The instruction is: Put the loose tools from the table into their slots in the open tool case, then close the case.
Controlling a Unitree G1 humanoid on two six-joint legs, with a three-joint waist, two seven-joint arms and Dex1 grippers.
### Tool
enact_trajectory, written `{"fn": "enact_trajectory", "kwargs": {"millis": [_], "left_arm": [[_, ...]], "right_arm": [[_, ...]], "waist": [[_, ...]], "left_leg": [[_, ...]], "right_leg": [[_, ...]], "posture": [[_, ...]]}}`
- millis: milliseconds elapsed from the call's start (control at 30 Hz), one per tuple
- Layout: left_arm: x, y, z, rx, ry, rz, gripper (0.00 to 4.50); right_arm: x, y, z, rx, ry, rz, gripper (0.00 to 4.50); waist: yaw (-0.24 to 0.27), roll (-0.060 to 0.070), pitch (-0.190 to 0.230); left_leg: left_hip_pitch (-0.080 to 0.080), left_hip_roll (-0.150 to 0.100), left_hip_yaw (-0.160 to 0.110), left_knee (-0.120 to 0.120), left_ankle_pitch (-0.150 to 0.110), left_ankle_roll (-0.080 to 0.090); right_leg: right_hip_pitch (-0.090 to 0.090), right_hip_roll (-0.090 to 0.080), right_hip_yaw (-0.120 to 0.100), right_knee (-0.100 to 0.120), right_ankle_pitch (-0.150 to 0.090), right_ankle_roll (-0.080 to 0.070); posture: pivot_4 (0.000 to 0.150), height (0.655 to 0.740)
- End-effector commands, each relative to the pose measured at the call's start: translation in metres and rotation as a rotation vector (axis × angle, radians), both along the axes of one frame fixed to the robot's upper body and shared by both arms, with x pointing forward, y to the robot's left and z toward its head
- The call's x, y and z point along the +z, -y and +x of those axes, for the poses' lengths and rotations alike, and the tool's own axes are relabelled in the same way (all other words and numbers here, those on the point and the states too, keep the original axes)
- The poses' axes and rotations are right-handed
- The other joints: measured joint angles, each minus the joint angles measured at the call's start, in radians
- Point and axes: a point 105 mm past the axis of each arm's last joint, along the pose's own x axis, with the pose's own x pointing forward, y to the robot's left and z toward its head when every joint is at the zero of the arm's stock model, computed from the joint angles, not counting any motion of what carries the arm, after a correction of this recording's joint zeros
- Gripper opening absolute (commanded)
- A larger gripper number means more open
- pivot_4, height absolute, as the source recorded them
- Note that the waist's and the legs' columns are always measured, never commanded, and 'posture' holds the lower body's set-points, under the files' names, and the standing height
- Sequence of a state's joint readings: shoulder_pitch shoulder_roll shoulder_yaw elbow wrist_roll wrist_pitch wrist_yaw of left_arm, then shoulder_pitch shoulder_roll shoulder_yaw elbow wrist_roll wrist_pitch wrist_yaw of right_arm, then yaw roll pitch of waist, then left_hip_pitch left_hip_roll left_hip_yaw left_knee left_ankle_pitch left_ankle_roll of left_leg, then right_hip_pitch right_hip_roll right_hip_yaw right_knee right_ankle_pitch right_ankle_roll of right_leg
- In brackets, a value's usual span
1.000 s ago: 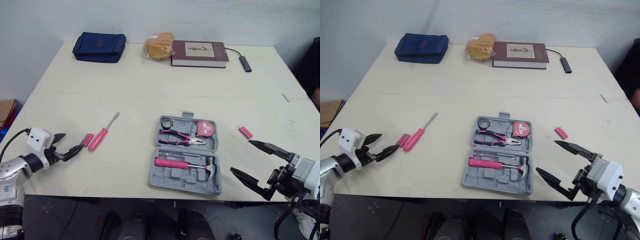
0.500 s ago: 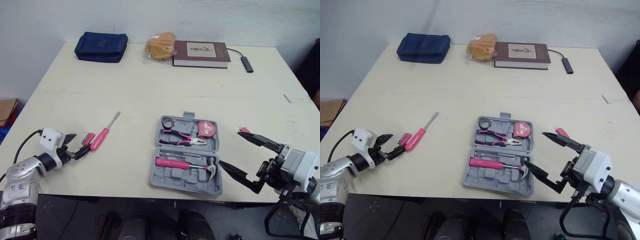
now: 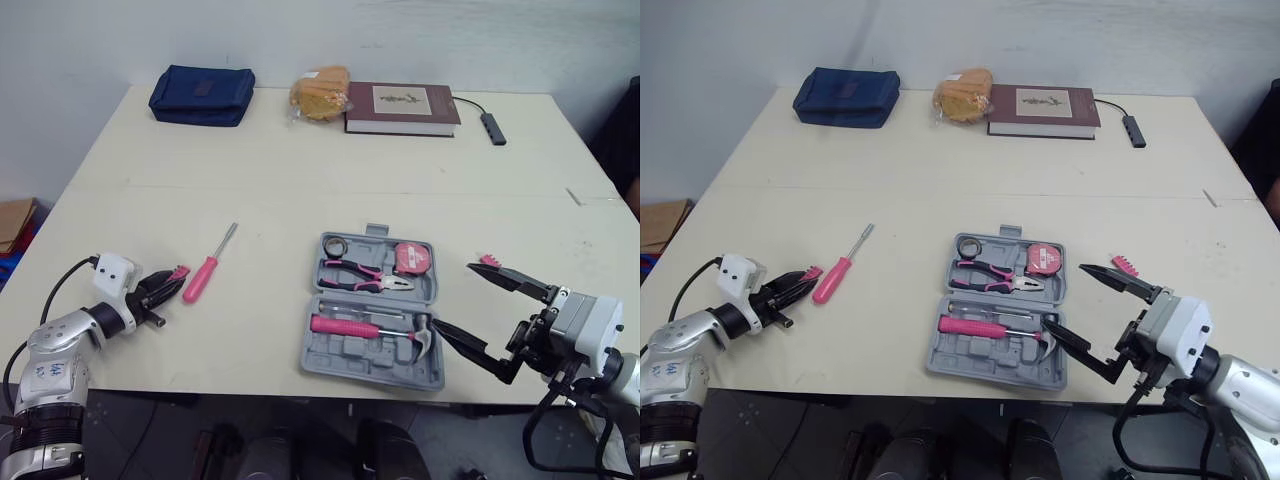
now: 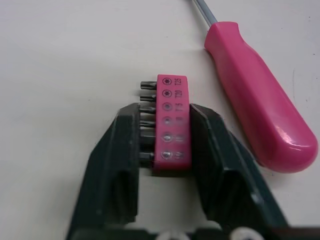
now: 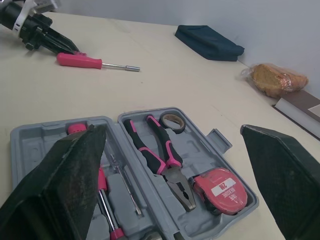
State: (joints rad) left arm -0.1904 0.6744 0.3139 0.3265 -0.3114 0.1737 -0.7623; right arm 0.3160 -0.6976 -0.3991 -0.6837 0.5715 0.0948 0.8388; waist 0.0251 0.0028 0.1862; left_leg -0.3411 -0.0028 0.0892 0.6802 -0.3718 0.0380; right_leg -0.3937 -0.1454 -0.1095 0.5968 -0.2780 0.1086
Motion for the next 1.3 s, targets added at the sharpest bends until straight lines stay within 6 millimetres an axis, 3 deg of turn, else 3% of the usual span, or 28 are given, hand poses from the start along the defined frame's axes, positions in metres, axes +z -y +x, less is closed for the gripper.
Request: {"fn": "enact_trajectory", "kwargs": {"millis": [33, 167, 300, 400, 567, 733, 900, 1133, 1300], "left_arm": [[-0.017, 0.002, -0.005, -0.013, -0.067, -0.005, 0.68], [-0.006, -0.011, -0.002, 0.046, -0.02, -0.018, 0.68], [0.038, 0.001, 0.002, -0.06, 0.168, -0.061, 0.68], [0.075, 0.038, -0.005, -0.324, 0.274, -0.041, 0.68], [0.093, 0.107, -0.021, -0.723, 0.23, 0.056, 0.68], [0.085, 0.162, -0.042, -1.003, 0.127, 0.151, 0.68], [0.07, 0.201, -0.064, -1.155, 0.023, 0.254, 0.68], [0.048, 0.221, -0.069, -1.101, -0.103, 0.356, 0.68], [0.036, 0.227, -0.064, -1.082, -0.1, 0.467, 0.68]], "right_arm": [[0.008, -0.003, -0.005, 0.011, 0.034, -0.017, 4.5], [0.003, 0.0, -0.006, 0.004, 0.025, -0.019, 4.5], [-0.001, 0.005, -0.007, 0.0, 0.02, -0.025, 4.5], [-0.009, 0.012, -0.015, 0.015, -0.008, -0.046, 4.5], [-0.023, 0.022, -0.028, 0.039, -0.064, -0.082, 4.5], [-0.03, 0.019, -0.04, 0.069, -0.103, -0.084, 4.5], [-0.036, 0.012, -0.054, 0.097, -0.146, -0.074, 4.5], [-0.032, 0.006, -0.061, 0.078, -0.149, -0.061, 4.5], [-0.028, 0.004, -0.065, 0.064, -0.167, -0.075, 4.5]], "waist": [[0.0, 0.0, 0.0], [0.0, 0.0, 0.0], [-0.001, -0.001, 0.0], [0.002, -0.001, 0.001], [0.0, -0.001, 0.001], [-0.007, 0.0, 0.001], [-0.003, 0.001, 0.002], [0.0, 0.001, 0.002], [0.002, 0.002, 0.002]], "left_leg": [[0.0, 0.0, 0.0, 0.0, 0.0, 0.0], [0.0, 0.0, 0.0, 0.0, 0.0, 0.0], [0.0, 0.001, 0.0, 0.0, 0.0, 0.0], [-0.002, 0.001, 0.0, 0.0, 0.0, 0.0], [-0.005, 0.0, -0.001, 0.001, 0.002, 0.005], [-0.006, 0.001, 0.002, 0.001, 0.001, 0.006], [-0.005, 0.003, 0.003, 0.002, 0.001, 0.005], [-0.004, 0.003, 0.003, 0.002, 0.001, 0.005], [-0.004, 0.004, 0.002, 0.002, 0.001, 0.004]], "right_leg": [[0.0, 0.0, 0.0, 0.0, 0.0, 0.0], [0.0, 0.0, 0.0, 0.0, 0.0, 0.0], [0.0, 0.0, 0.0, 0.0, 0.0, 0.0], [-0.001, 0.0, -0.001, -0.002, 0.0, 0.0], [0.0, 0.002, -0.002, -0.004, 0.002, 0.003], [0.0, 0.012, -0.004, -0.006, 0.004, 0.006], [0.0, 0.014, 0.001, -0.005, 0.004, 0.006], [0.0, 0.009, 0.006, -0.007, 0.003, 0.005], [-0.001, 0.009, 0.006, -0.006, 0.003, 0.004]], "posture": [[0.15, 0.74], [0.15, 0.74], [0.15, 0.74], [0.15, 0.74], [0.15, 0.74], [0.15, 0.74], [0.15, 0.74], [0.15, 0.74], [0.15, 0.74]]}}
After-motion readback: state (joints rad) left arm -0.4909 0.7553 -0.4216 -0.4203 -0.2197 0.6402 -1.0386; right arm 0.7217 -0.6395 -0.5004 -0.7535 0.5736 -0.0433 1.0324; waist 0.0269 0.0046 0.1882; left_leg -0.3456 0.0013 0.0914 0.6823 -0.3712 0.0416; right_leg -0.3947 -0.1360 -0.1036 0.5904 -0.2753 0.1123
